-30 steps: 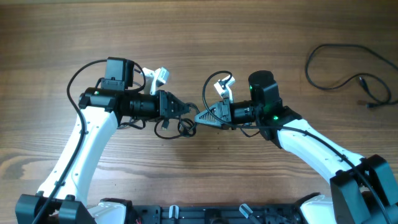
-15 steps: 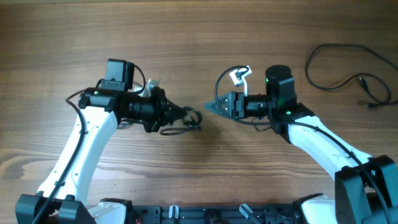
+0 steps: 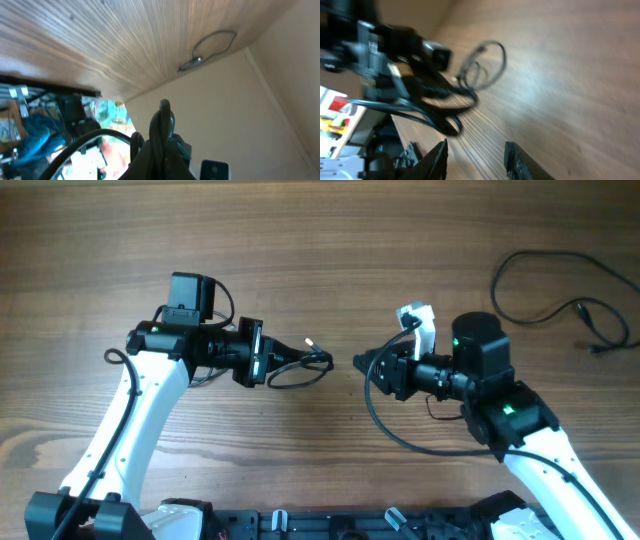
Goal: Untangle cables
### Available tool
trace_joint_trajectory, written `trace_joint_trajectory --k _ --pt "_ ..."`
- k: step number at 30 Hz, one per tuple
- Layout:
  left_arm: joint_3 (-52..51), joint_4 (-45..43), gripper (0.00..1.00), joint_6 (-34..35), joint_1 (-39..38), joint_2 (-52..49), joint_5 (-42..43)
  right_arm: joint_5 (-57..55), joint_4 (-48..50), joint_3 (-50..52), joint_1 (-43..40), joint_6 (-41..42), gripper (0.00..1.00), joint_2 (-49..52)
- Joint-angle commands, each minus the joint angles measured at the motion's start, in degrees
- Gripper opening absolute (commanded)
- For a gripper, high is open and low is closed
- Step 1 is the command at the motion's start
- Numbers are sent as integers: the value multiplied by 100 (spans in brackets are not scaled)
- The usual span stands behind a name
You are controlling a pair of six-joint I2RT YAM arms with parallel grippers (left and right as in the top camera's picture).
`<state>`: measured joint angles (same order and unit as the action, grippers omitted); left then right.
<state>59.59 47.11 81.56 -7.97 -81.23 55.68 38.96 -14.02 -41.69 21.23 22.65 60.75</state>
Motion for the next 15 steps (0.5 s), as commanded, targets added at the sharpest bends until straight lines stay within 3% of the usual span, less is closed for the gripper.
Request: trace_joint_trajectory --k 1,3,6,11,15 --pt "-2 9 4 133 9 -22 603 437 203 -35 308 -424 40 -188" --pt "-2 7 4 142 9 -22 612 -162 33 -33 804 -927 42 -181" --pt "-2 7 4 140 9 -22 750 -1569 138 -33 1397 -1032 40 -181" --pt "-2 7 4 136 9 -22 946 -2618 378 -33 1786 -1073 29 -96" --pt "-2 7 4 118 7 -22 944 -2671 831 -33 1786 -1213 24 96"
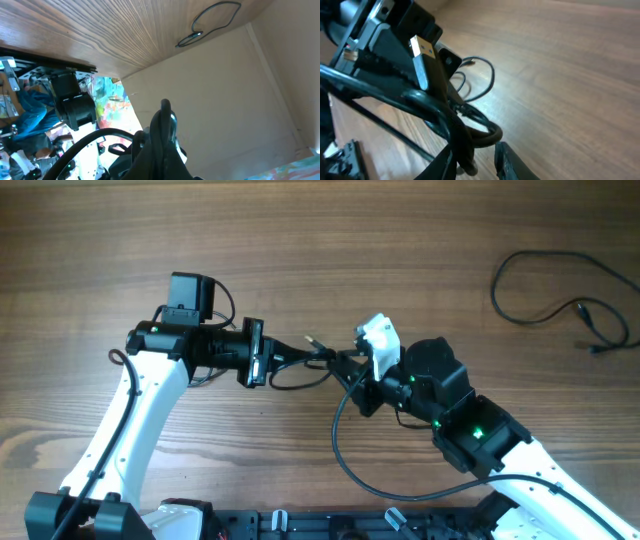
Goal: Untangle cables
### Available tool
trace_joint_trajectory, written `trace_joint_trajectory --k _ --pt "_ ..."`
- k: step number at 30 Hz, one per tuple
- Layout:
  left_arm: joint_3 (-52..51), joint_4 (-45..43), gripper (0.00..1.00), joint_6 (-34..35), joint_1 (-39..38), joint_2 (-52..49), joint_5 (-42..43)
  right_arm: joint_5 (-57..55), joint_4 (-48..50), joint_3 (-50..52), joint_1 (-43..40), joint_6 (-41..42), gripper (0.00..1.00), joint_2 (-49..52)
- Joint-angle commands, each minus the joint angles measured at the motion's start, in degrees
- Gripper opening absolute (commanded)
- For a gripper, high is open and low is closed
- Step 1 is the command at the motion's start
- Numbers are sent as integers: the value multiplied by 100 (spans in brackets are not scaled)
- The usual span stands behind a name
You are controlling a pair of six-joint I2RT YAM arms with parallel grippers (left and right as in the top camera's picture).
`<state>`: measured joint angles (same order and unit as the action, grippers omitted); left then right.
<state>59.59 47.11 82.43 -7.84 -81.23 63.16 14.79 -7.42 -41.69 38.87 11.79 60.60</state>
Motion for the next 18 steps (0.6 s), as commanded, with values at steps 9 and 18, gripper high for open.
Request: trace_joint_trajectory --k 9,18 --pt "-2 -149 4 35 37 -22 -1729 -256 15 -74 17 -116 4 -387" --pt "-2 -986 4 -2411 501 -22 -3921 -146 -2511 -72 17 472 4 -1239"
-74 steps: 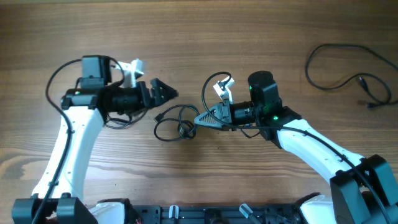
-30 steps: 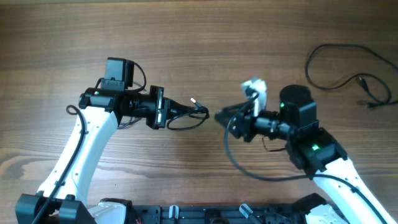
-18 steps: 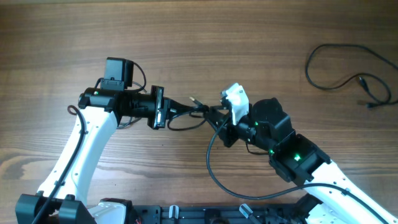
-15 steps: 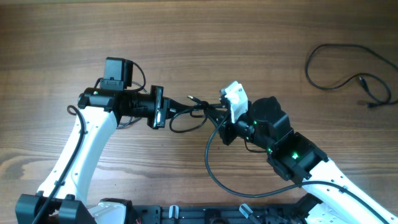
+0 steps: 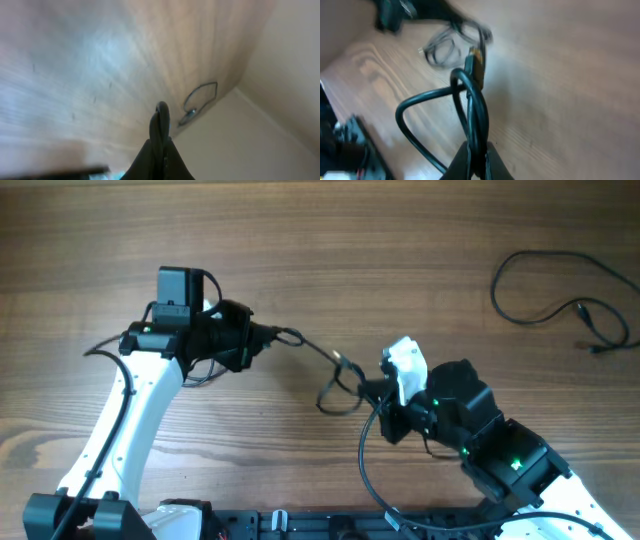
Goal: Untangle cables
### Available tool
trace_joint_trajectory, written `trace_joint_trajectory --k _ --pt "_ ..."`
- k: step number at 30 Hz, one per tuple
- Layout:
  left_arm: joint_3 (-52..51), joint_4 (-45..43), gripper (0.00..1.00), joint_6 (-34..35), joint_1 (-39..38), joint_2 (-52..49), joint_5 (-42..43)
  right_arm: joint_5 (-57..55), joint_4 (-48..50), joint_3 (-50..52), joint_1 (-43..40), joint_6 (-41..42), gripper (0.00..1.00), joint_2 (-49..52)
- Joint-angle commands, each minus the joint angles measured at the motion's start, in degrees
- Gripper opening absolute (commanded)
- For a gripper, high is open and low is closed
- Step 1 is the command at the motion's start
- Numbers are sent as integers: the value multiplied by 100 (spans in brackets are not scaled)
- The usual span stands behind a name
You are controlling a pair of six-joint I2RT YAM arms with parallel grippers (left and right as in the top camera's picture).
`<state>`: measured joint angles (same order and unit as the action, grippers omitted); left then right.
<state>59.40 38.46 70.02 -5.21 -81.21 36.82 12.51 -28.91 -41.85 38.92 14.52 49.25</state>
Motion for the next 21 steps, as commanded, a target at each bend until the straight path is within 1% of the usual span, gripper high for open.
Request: trace_joint_trajectory --k 1,2,3,4,6,8,10,11,12,13,14,15,17,18,19,20,21 --pt "17 -98 4 -1329 284 -24 -1631 -20 -490 -57 11 199 4 -105" --pt "17 -20 4 -1419 341 -24 -2076 -46 -492 -57 13 203 4 -105" --pt "17 13 4 -1434 365 -24 -2369 153 -350 -57 13 216 4 -105" --pt "17 9 4 -1436 363 -24 -2721 638 -114 -57 13 214 4 -105" --pt "17 9 4 -1443 391 -24 -3305 2149 496 -59 11 219 4 -79" --pt "17 22 4 -1587 411 -24 -3276 2291 533 -57 11 334 4 57" --pt "17 -15 4 -1587 356 -33 -2754 2057 616 -57 13 726 4 461" --pt "17 -76 5 -1587 302 -35 -2573 2111 802 -57 13 935 4 898" --pt "17 -105 6 -1587 184 -35 -2542 2315 1038 -57 13 931 4 1263" --pt "17 -114 7 -1589 114 -35 -2514 2645 1377 -57 13 774 5 1604" --pt "17 -199 8 -1742 -26 -35 -2393 3088 1840 -57 13 645 4 1945" --pt "17 -310 10 -1871 -151 -35 -2334 3220 2127 -57 13 645 4 2175" --pt "17 -448 20 -2017 -323 -35 -2308 3123 2356 -57 7 645 4 2422" --pt "17 -466 35 -2017 -372 -35 -2308 2962 2374 -57 7 643 4 2507" --pt "17 -470 54 -2020 -396 -35 -2288 2826 2374 -57 7 645 4 2522" --pt "17 -479 61 -2041 -393 -35 -2236 2732 2378 -63 -20 649 4 2507" --pt "17 -544 64 -2221 -389 -35 -2092 2741 2356 -105 -107 791 4 2505"
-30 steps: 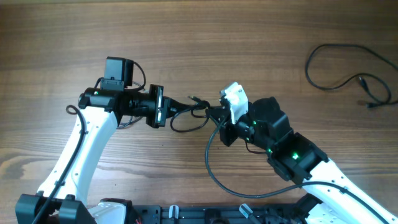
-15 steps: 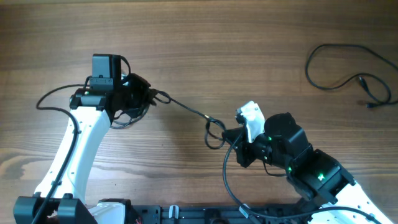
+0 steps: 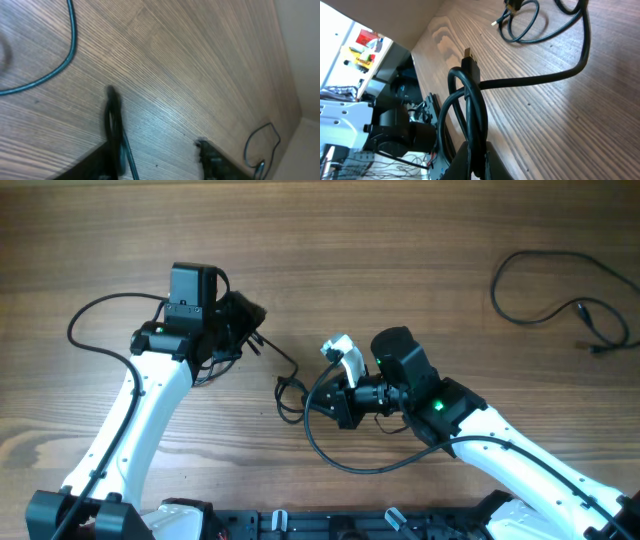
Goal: Untangle cables
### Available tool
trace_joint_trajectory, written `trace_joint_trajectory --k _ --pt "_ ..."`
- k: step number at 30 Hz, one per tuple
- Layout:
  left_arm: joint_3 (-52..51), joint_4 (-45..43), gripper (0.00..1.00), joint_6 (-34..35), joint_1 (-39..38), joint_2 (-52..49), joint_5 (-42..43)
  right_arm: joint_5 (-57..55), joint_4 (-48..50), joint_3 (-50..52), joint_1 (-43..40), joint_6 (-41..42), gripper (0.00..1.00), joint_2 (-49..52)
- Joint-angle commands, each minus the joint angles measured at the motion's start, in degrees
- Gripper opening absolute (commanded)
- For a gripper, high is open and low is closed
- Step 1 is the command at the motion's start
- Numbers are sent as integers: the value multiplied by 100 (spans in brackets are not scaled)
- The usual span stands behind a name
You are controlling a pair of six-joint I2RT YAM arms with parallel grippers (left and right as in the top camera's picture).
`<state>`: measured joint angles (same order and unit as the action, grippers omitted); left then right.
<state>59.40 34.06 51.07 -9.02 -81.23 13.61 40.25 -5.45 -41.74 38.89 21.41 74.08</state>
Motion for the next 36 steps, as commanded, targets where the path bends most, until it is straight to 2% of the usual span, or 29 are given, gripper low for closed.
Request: trace_joint_trajectory --k 1,2,4,6,7,9,10,12,13,14,15,16,17,20,22,24,28,33,36 --pt "17 -168 67 -492 -9 -33 361 15 9 -133 -160 245 5 22" --pt "17 -245 72 -671 -9 -33 540 260 22 -153 -282 461 4 22" --pt "17 -264 74 -741 -9 -33 634 839 -59 -155 -579 732 4 22" --pt "17 -264 67 -763 -9 -33 636 1893 -74 -155 -905 737 4 24" --pt "17 -267 67 -763 -9 -33 658 2107 -94 -155 -1128 907 4 24" --pt "17 -282 83 -763 -11 -33 678 1703 -164 -153 -1381 1064 4 35" --pt "17 -280 75 -763 -11 -33 675 1464 -197 -153 -1453 1187 4 57" --pt "17 -280 29 -758 -11 -33 673 1405 -210 -153 -1460 1327 4 160" --pt "17 -280 18 -756 -11 -33 649 1589 -210 -153 -1460 1303 4 219" --pt "17 -278 15 -758 -13 -33 568 2004 -157 -153 -1460 1123 4 267" --pt "17 -256 29 -756 -15 -33 476 2658 -46 -153 -1460 680 4 293" --pt "17 -251 50 -758 -15 -33 476 2994 -13 -153 -1460 483 4 297" --pt "17 -251 60 -756 -15 -35 483 2938 -11 -153 -1460 398 4 297" --pt "17 -284 63 -756 -15 -33 1095 2260 133 -153 -1453 420 4 297" --pt "17 -326 64 -754 -15 -33 1569 2282 553 -153 -1453 933 4 297" --pt "17 -476 64 -734 -13 -33 2540 2704 1121 -153 -1456 1318 4 297" --pt "17 -605 67 -693 -15 -33 4151 3023 1182 -120 -1453 988 4 299" --pt "17 -337 67 -697 -9 -33 4271 1563 1084 -101 -1453 297 4 308" --pt "17 -118 66 -721 -9 -33 4232 1235 903 -101 -1453 -184 4 334"
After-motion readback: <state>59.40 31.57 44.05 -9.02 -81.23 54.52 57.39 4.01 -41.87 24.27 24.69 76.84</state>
